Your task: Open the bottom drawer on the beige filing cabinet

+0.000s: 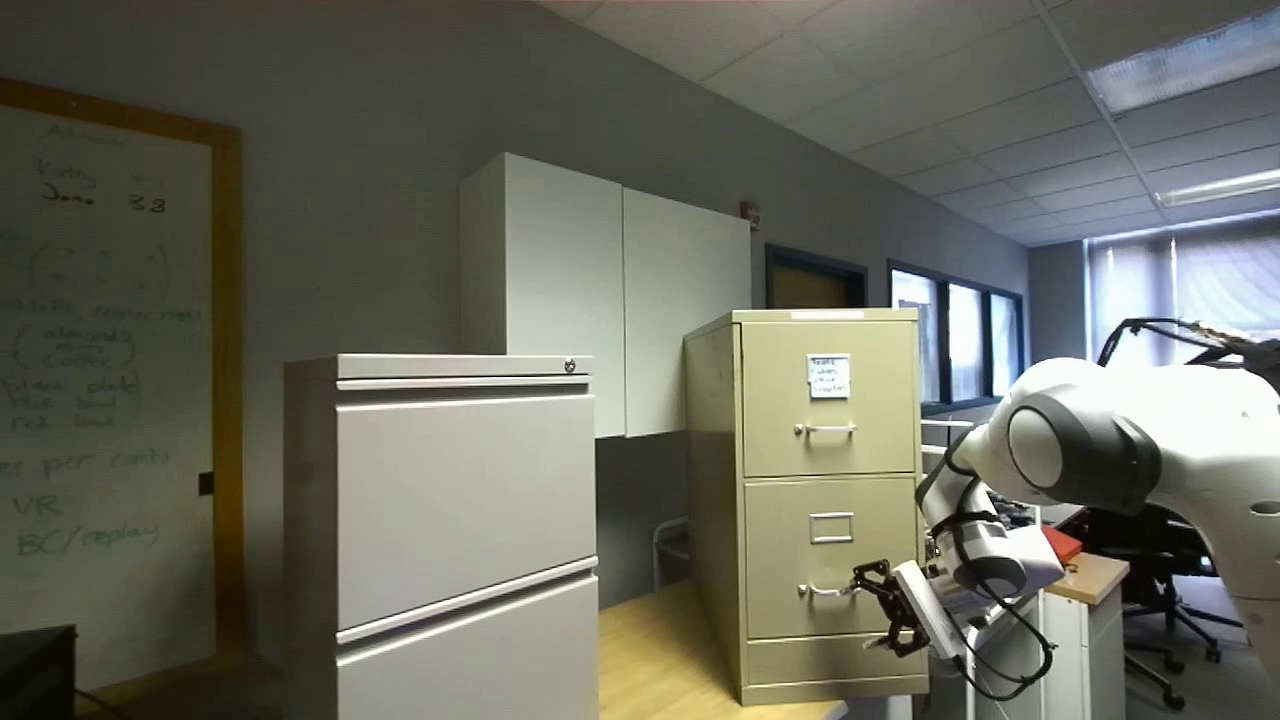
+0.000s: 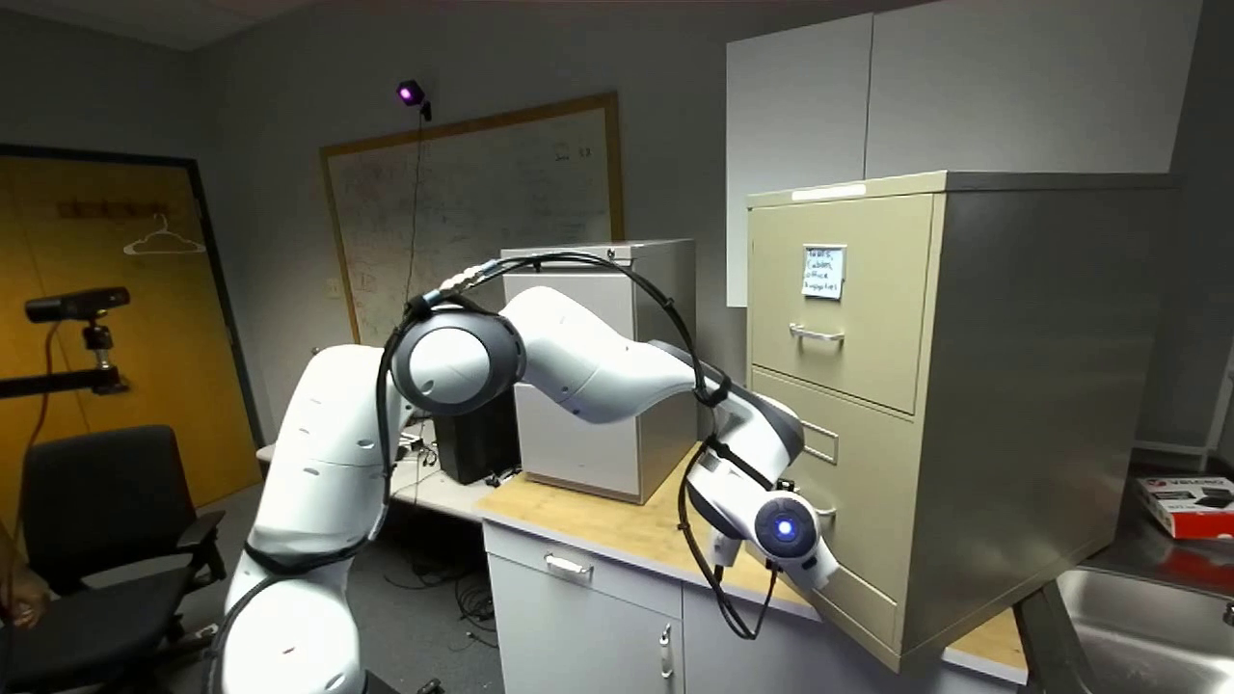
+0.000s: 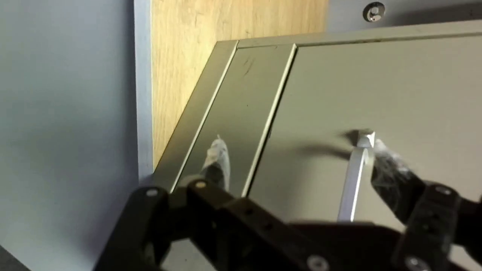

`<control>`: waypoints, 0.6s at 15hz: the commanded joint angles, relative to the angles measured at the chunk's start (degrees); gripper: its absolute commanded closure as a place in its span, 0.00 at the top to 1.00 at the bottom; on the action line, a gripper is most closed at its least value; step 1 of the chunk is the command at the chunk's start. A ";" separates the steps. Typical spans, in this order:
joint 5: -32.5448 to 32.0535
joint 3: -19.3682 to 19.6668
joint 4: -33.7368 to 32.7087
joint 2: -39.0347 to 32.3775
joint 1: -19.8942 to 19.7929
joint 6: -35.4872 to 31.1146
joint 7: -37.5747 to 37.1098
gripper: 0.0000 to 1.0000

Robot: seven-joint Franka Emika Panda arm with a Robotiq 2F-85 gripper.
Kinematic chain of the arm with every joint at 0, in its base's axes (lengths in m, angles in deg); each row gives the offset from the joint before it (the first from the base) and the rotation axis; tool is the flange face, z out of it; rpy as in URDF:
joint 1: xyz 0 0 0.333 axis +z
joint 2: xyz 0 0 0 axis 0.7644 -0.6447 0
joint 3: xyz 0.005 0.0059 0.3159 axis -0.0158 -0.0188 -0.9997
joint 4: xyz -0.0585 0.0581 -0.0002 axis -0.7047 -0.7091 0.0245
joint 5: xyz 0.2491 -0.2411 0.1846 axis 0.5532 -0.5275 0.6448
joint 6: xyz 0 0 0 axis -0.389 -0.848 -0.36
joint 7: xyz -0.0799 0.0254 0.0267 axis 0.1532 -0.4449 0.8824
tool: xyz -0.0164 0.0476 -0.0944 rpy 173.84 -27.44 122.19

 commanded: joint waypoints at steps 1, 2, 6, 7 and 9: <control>5.57 -1.53 -4.45 -3.34 -0.51 -1.52 -2.68 1.00; 6.76 -1.59 -5.10 -3.78 -0.40 -1.81 -3.02 1.00; 7.41 -1.14 -7.40 -5.02 -0.21 -3.82 -4.83 1.00; 6.86 -0.95 -7.73 -5.12 -0.37 -4.24 -5.37 1.00; 6.01 -0.70 -8.43 -5.33 -0.52 -5.43 -6.33 1.00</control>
